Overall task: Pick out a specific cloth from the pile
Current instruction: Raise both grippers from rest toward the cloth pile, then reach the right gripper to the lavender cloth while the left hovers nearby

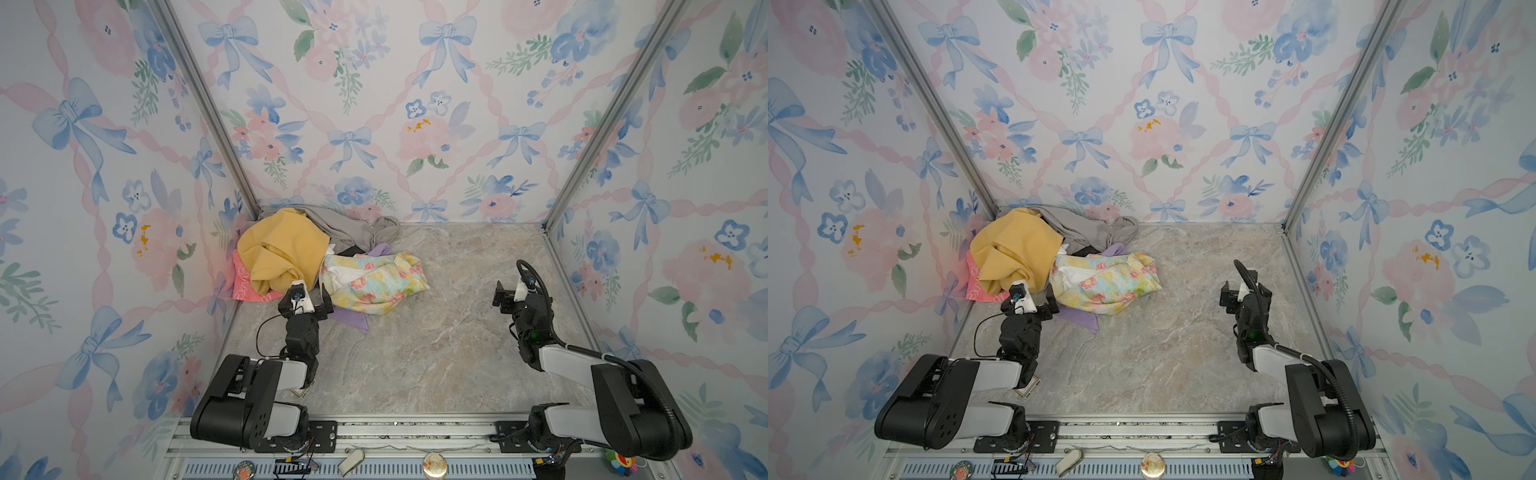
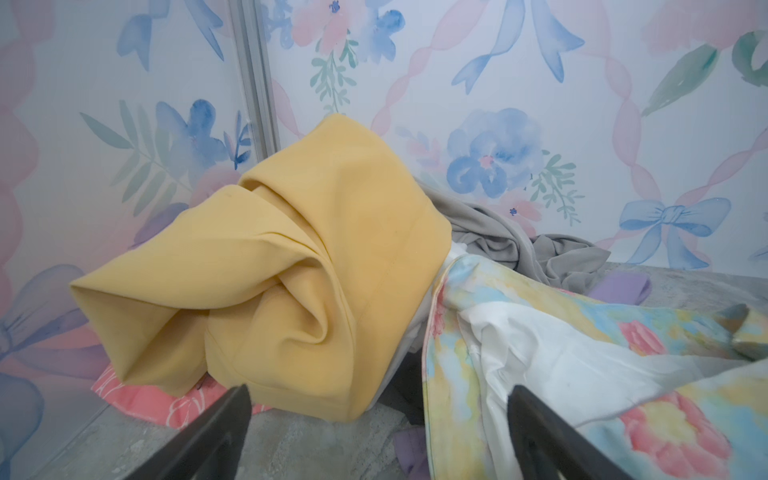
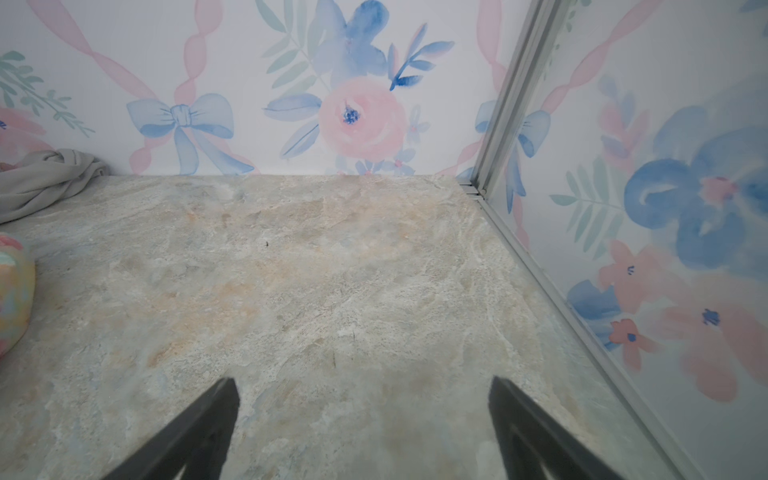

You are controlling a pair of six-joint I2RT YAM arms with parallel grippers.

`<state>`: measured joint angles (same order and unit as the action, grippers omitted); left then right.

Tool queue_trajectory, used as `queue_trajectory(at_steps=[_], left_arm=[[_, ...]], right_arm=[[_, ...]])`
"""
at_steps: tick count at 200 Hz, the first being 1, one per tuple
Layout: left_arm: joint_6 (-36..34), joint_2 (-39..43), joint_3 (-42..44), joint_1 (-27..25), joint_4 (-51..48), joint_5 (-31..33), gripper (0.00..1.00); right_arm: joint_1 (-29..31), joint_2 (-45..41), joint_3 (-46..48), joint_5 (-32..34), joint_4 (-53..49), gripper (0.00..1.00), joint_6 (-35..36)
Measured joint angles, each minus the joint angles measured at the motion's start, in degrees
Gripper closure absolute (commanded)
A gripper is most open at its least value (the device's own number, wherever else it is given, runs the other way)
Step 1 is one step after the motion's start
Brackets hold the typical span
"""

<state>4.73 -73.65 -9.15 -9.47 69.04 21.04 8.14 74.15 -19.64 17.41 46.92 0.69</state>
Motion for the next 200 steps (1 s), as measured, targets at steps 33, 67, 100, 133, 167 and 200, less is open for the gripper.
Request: queue_trajectory(at_steps=[33,67,100,133,167,200], left_arm=[[0.0,9.1,-7.8,-4.1,-14.9,1.5,0.02],[2.4,10.8,-20.0,-5.7,-31.6,1.3,0.02],[5.9,8.8,-32.0,-5.7,-47.6,-1.6,0.02],[9.8,8.7,-38.0,-5.7,-61.0,-4.4,0.02],[13.7,12.9,-38.7,-4.9,-72.8,-8.0,0.03],[18.7,21.3,-34.7,0.3,-79.0,-15.8,0.05]], right_arm=[[3.4,-5.4,-1.7,6.3,-7.8,0.03,-0.2],[11.4,-15.2,-11.1,11.2,-23.2,0.03,-2.3],[17.4,-18.5,-24.5,13.3,-35.4,0.03,-7.3],[24.3,-13.3,-37.2,11.8,-43.5,0.03,-13.2],[31.5,-2.1,-47.1,6.3,-46.8,0.02,-16.4],[32.5,10.3,-57.5,-2.0,-50.6,0.00,-20.3]])
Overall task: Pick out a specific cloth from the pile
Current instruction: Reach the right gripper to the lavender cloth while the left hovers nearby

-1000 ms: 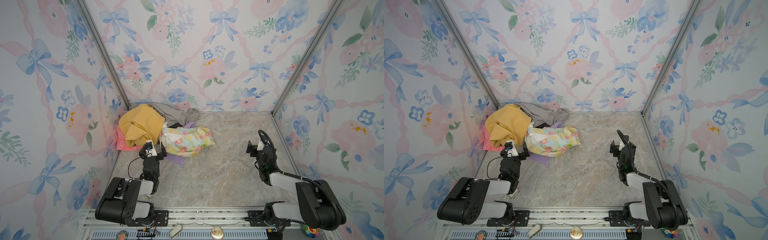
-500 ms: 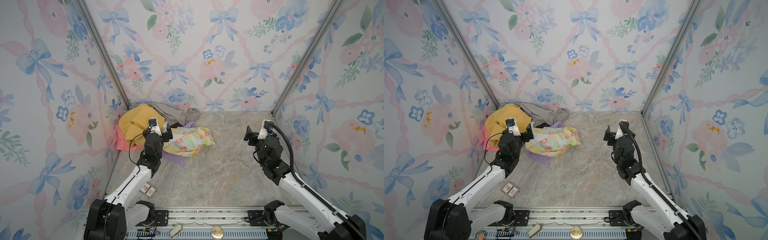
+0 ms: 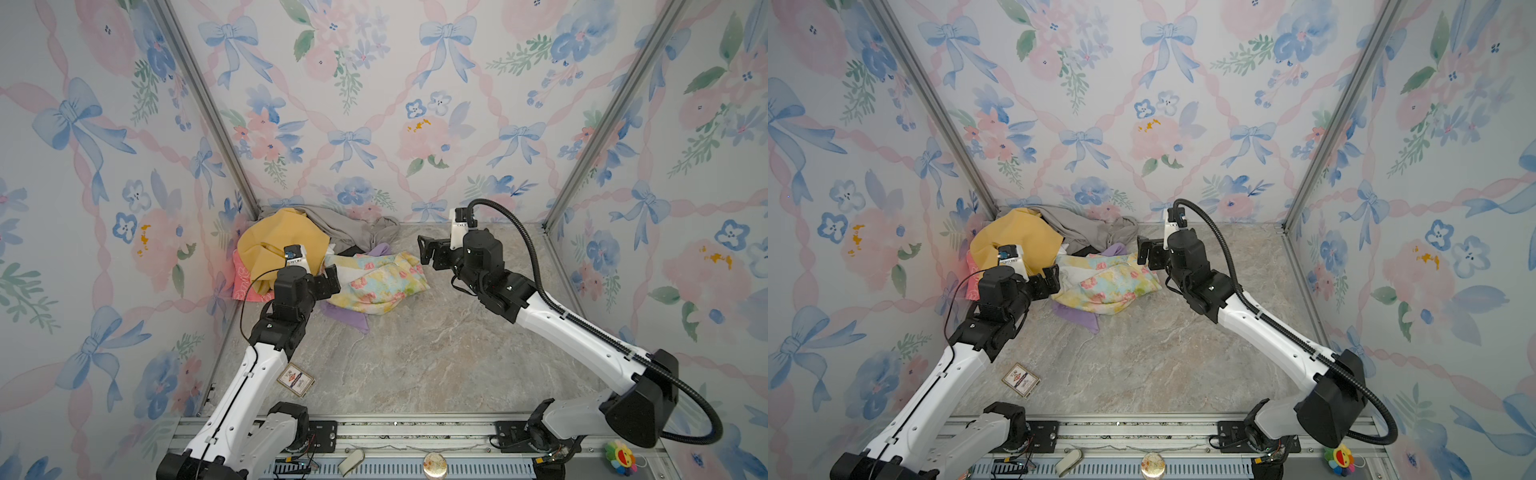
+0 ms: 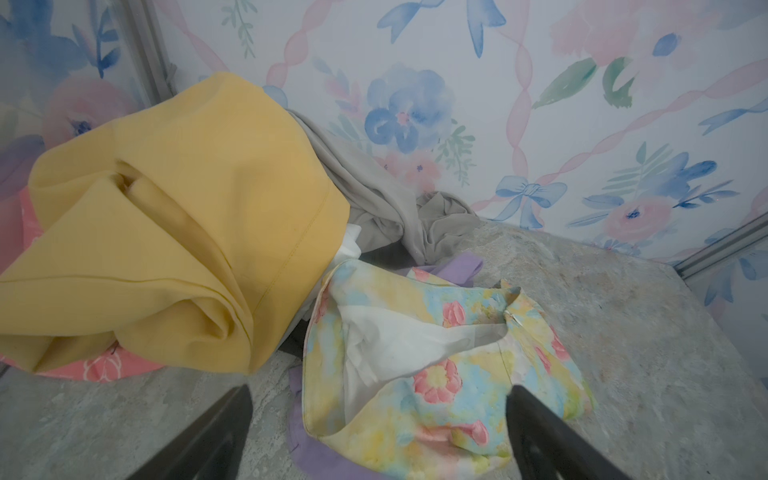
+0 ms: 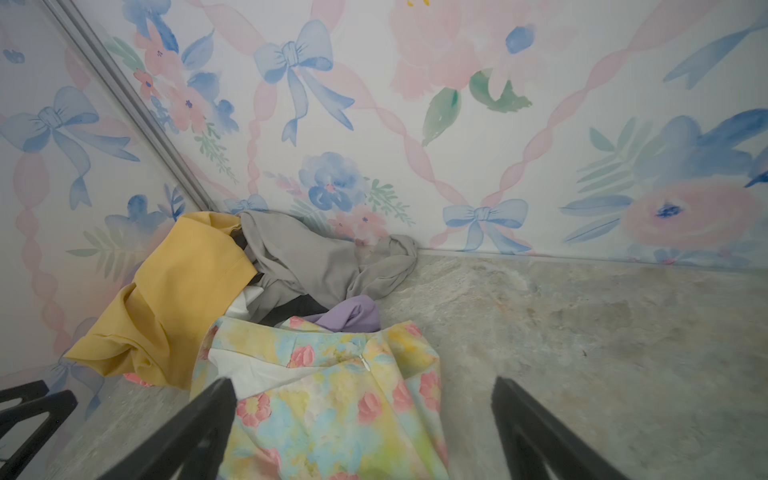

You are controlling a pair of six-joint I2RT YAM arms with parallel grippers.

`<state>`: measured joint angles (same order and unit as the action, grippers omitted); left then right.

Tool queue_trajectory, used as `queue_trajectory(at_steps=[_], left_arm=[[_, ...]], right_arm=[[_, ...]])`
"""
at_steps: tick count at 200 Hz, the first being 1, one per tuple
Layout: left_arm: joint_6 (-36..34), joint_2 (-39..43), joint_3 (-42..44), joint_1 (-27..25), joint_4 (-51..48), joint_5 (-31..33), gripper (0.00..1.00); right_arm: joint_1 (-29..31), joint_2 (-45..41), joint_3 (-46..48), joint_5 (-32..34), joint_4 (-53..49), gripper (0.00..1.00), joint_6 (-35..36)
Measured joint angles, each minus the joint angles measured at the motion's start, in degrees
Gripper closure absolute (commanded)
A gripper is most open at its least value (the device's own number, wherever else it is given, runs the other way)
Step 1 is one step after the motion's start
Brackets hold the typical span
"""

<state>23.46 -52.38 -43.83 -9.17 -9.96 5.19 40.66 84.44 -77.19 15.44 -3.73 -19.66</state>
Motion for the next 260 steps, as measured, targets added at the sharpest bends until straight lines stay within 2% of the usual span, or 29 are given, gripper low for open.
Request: queue_trajectory(at_steps=[54,123,141,162,177,204,231,260], left_arm=[[2.4,0.6,2.4,1.0,-8.1,-6.6,0.07],[3.4,-0.3,3.7,0.9,-10.1,-8.3,0.07],[1.0,-0.3,3.7,-0.2,-10.1,-7.7,0.07],[-1.9,-1.8,2.3,-3.7,-10.4,-5.9,0.07],[-4.0,-5.0,-0.2,-6.1,-10.3,-5.1,0.04],[-7.6,-12.4,-6.1,-9.1,-9.6,-5.0,0.04],[-11.1,-17.4,-9.5,-10.4,-7.6,-6.1,0.05],[-13.0,-18.3,-8.9,-10.5,-4.6,-8.5,0.05]], right_arm=[[0.0,23.4,-27.4,-10.7,-11.8,0.00,-2.7],[-2.1,49.2,-61.3,-17.4,-30.9,0.11,-1.9],[-3.2,52.5,-63.5,-17.8,-33.2,0.13,-1.9],[-4.5,54.4,-63.5,-17.8,-34.8,0.13,-1.9],[-5.5,55.5,-63.5,-18.3,-35.1,0.14,-2.2],[-7.2,57.1,-63.5,-18.9,-35.1,0.15,-2.3],[-8.1,57.4,-63.5,-19.8,-35.0,0.16,-2.3],[-8.5,57.4,-63.5,-20.2,-34.2,0.18,-2.3]])
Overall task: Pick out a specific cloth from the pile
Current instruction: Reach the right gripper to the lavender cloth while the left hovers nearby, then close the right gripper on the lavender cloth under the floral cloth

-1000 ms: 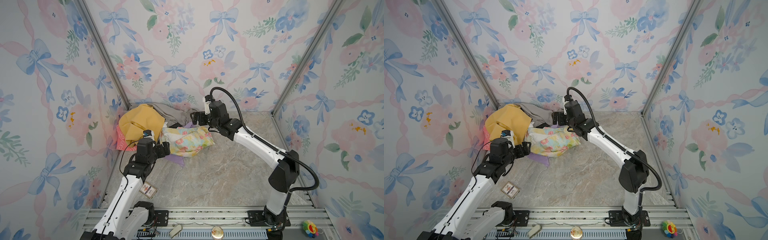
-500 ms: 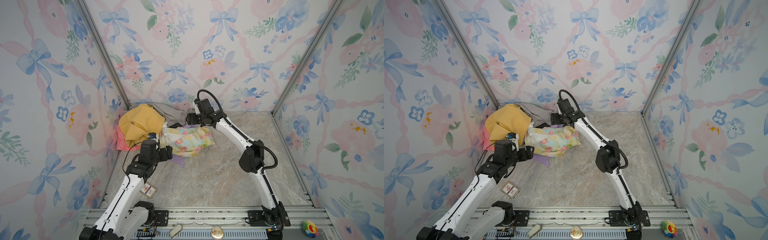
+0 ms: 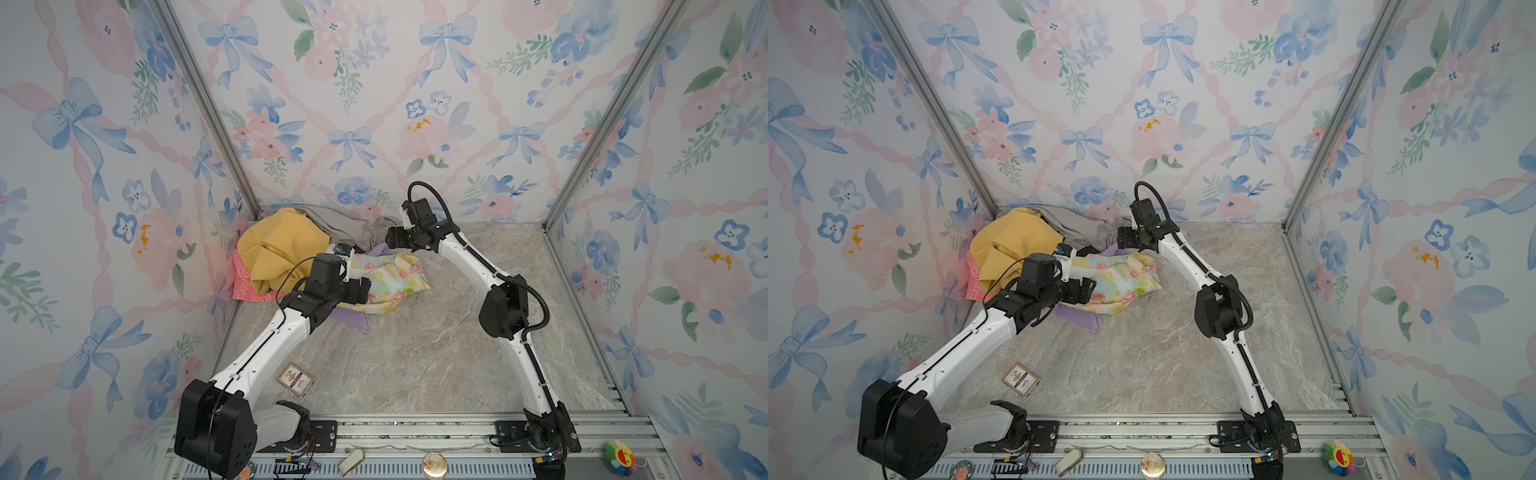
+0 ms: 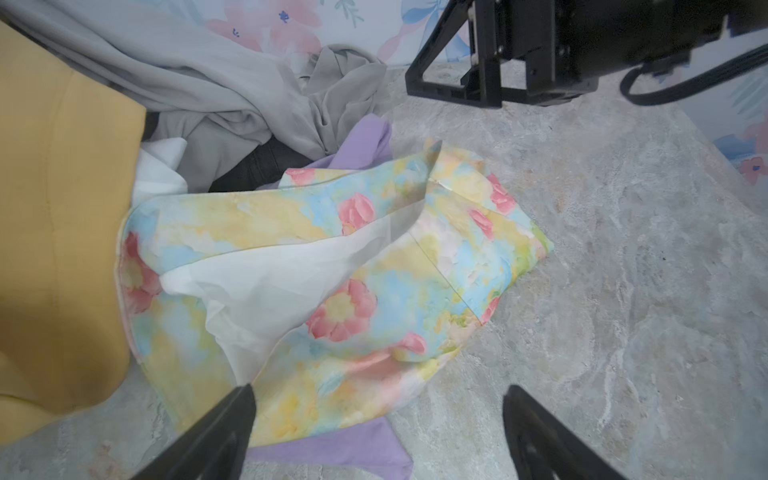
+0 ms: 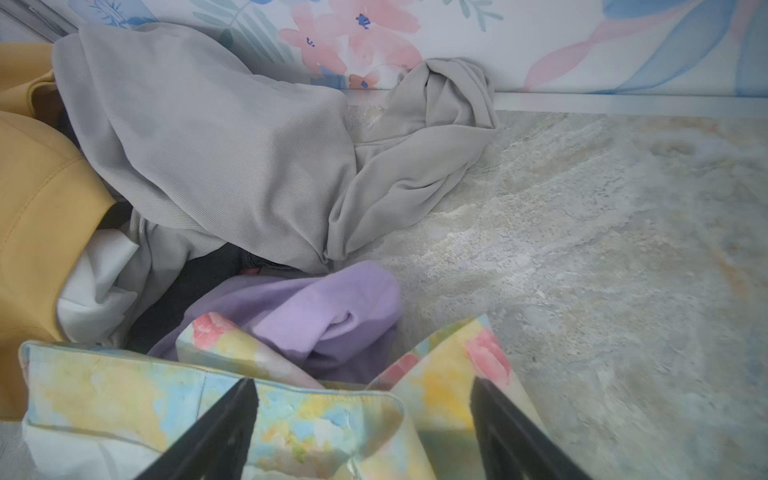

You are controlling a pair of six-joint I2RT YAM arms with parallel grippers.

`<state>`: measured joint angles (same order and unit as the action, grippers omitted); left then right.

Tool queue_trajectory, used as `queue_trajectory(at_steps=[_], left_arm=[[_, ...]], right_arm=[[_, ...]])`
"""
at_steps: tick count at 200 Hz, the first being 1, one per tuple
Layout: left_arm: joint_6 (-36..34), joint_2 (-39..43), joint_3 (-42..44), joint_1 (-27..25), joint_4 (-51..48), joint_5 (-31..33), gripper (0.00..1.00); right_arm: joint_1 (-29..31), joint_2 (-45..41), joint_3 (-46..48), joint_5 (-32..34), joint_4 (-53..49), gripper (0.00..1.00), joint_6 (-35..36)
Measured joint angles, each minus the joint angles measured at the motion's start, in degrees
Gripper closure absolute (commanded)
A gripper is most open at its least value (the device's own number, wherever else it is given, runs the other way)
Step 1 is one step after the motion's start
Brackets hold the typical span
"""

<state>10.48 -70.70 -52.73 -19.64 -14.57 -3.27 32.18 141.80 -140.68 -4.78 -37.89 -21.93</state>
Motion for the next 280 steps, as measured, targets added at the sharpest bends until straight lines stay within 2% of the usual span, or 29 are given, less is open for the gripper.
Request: queue_trajectory(at_steps=[95,185,221,249,268,280], left_arm=[[0.7,0.4,2.6,0.0,4.2,-2.2,0.07],[1.7,0.5,2.7,0.0,4.3,-2.2,0.07],[1.8,0.7,2.7,0.0,4.3,-2.2,0.08],[1.8,0.7,2.7,0.0,4.3,-2.2,0.08],[1.8,0.7,2.7,0.0,4.3,-2.2,0.08],[1.8,0.7,2.7,0.0,4.3,-2.2,0.08]], right_arm=[[1.2,6.3,-6.3,-0.6,1.5,0.28,0.5],[3.6,9.6,-7.5,0.7,5.5,0.32,3.4],[3.7,13.3,-9.9,2.7,8.0,0.33,4.4],[3.5,15.2,-10.5,3.7,8.7,0.52,4.7],[3.5,15.3,-10.5,4.0,9.8,0.84,5.2],[3.5,15.3,-10.5,4.0,11.0,1.00,5.8]])
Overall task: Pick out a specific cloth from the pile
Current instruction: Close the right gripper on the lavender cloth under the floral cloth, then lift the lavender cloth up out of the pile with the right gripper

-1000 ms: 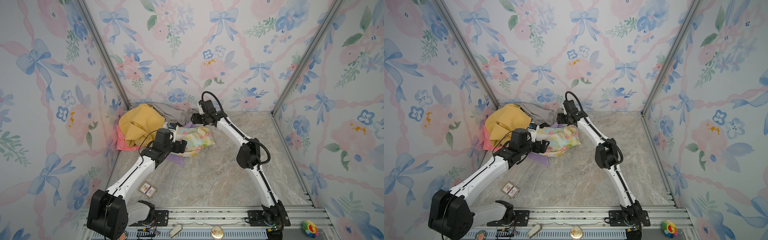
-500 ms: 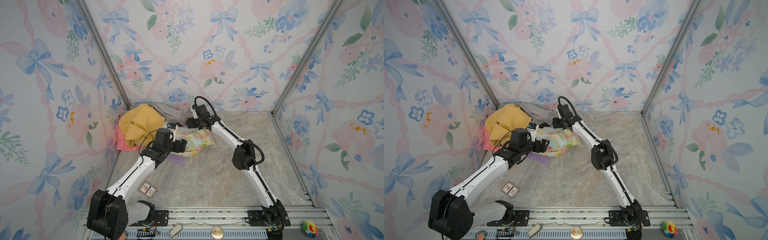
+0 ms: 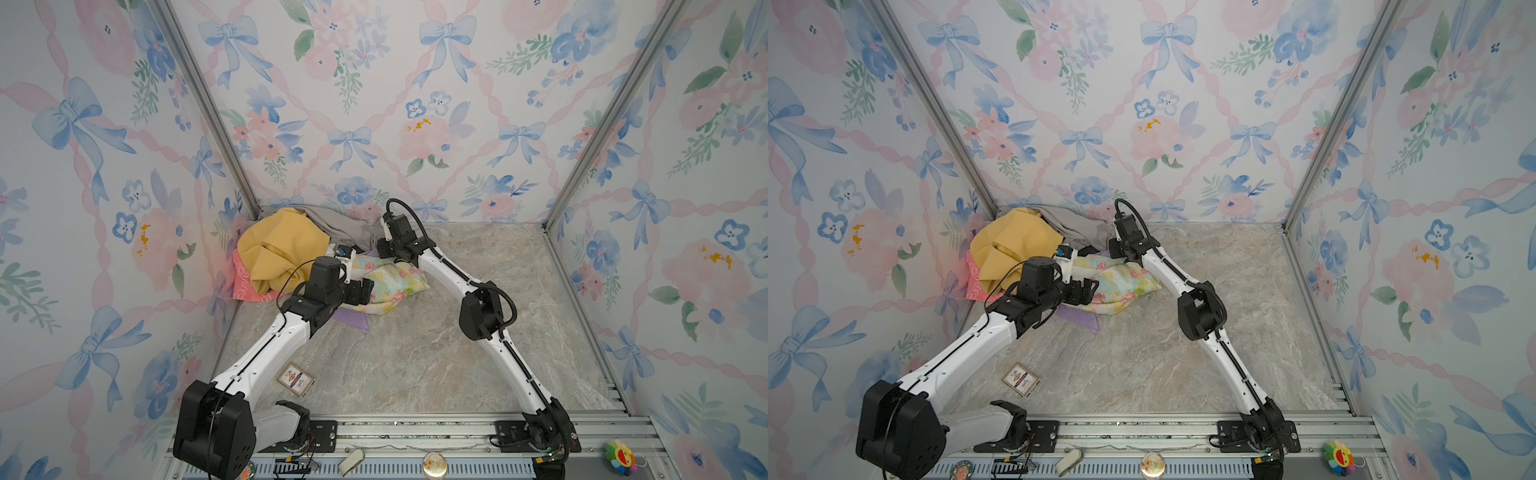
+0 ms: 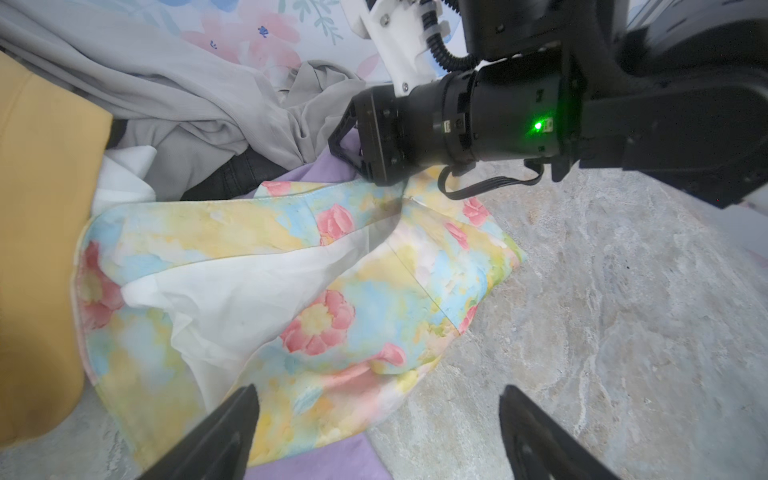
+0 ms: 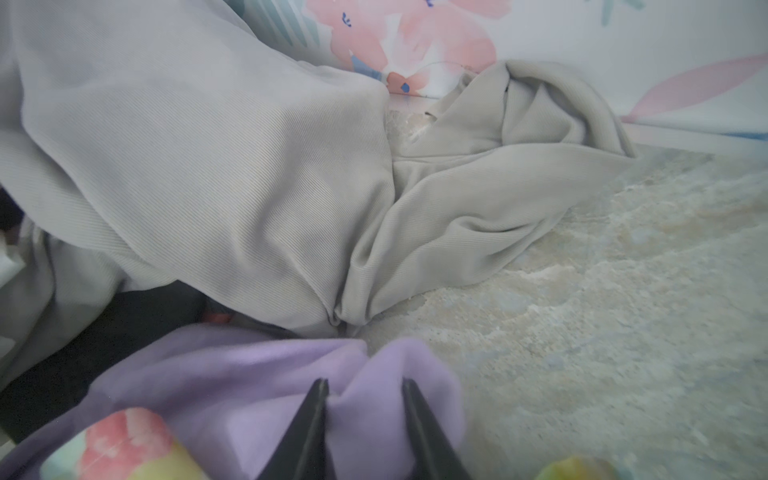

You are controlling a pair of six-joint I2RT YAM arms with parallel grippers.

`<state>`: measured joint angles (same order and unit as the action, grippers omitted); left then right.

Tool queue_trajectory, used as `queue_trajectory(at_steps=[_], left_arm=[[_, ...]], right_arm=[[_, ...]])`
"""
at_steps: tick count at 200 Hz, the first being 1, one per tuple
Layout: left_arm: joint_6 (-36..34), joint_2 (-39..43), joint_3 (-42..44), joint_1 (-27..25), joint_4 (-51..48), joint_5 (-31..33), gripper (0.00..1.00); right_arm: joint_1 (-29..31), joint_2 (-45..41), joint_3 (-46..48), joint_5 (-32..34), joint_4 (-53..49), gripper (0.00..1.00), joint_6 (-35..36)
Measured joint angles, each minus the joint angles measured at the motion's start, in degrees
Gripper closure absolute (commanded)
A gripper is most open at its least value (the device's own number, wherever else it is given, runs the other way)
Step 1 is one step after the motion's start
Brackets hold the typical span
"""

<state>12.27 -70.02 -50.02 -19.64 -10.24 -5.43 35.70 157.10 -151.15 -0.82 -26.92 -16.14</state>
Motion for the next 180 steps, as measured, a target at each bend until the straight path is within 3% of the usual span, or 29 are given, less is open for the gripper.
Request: queue_trajectory(at_steps=[61,141,180], left_arm=[[0.9,0.0,0.0,0.0,0.8,0.3,0.10],[2.9,2.7,0.7,2.3,1.9,1.4,0.11],[3.7,3.8,1.1,4.0,2.5,1.9,0.11]], right_arm=[[1.5,-1.4,2.2,1.2,5.3,1.00,2.7],[3.6,-17.1,3.9,2.9,7.7,1.00,5.8],[4.8,-19.5,2.8,4.7,10.0,1.00,7.7]])
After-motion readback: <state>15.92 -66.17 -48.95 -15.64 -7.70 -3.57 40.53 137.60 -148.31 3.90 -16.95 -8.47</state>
